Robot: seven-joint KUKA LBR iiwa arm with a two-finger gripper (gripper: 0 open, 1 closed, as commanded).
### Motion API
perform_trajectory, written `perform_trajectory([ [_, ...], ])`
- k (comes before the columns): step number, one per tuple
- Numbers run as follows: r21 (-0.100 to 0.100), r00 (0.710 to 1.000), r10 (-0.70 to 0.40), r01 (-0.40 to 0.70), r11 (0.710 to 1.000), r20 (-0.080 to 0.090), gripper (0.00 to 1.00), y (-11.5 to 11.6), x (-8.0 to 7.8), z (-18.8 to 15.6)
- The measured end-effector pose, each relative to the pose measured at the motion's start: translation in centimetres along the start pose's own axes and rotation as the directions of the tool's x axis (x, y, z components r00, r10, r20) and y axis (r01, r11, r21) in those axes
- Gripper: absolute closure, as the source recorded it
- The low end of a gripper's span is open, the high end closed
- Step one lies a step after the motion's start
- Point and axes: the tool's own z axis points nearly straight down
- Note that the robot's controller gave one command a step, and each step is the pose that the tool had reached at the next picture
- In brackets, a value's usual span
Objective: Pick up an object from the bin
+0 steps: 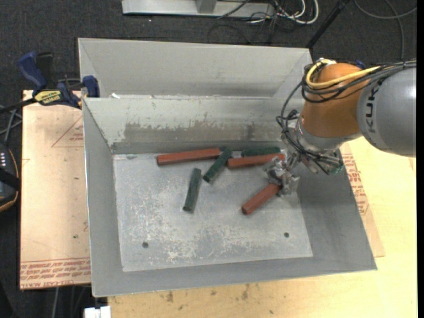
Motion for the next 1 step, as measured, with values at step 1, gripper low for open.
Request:
perform_trajectory([
  [1,0.002,1.0,0.016,-0.016,1.0,0.001,1.0,-0.27,1.35,-13.84],
])
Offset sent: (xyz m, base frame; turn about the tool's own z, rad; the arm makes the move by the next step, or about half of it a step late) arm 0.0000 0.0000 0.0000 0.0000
